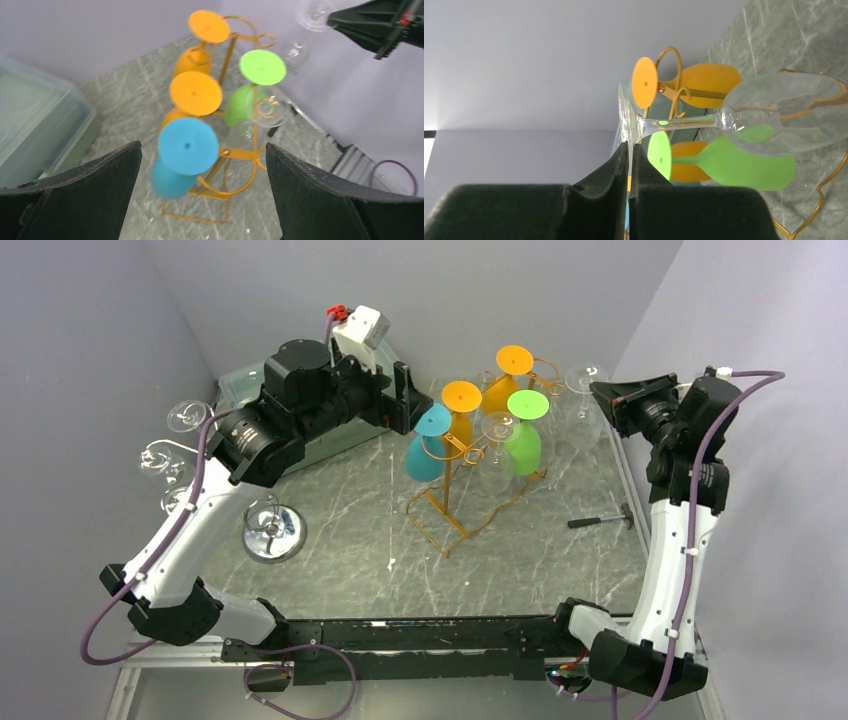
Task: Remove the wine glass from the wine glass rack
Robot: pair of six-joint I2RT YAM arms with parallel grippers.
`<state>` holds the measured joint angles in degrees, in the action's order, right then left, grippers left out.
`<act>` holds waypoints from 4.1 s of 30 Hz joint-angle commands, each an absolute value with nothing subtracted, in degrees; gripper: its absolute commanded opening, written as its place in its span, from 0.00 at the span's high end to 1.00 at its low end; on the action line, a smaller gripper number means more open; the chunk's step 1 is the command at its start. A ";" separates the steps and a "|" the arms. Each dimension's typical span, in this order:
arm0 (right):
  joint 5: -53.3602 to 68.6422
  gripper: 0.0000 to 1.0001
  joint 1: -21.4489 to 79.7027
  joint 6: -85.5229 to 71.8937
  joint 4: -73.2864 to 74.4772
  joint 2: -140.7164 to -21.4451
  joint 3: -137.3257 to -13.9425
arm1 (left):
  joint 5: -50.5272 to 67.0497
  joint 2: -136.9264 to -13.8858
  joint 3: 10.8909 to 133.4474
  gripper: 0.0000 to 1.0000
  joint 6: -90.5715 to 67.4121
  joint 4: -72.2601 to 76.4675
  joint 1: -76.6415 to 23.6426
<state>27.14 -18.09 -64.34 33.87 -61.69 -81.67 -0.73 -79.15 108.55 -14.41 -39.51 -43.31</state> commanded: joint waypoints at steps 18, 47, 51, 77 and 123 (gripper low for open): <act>25.88 1.00 -18.37 -64.29 37.11 -64.25 -113.75 | 20.12 -94.58 103.03 0.03 -5.61 22.14 -50.51; 24.12 1.00 -1.11 -66.51 26.46 -67.89 -116.08 | 15.55 -109.05 118.23 0.17 7.28 37.32 -57.07; 18.88 1.00 6.15 -63.87 28.54 -69.30 -117.81 | 13.14 -109.23 119.03 0.19 9.58 37.98 -57.39; 15.68 1.00 11.31 -62.64 27.69 -69.01 -116.05 | 3.50 -110.27 121.31 0.51 18.24 40.92 -57.48; 28.77 0.15 12.25 -55.43 10.50 -69.67 -106.95 | -27.83 -87.80 116.75 1.00 -1.65 19.73 -57.66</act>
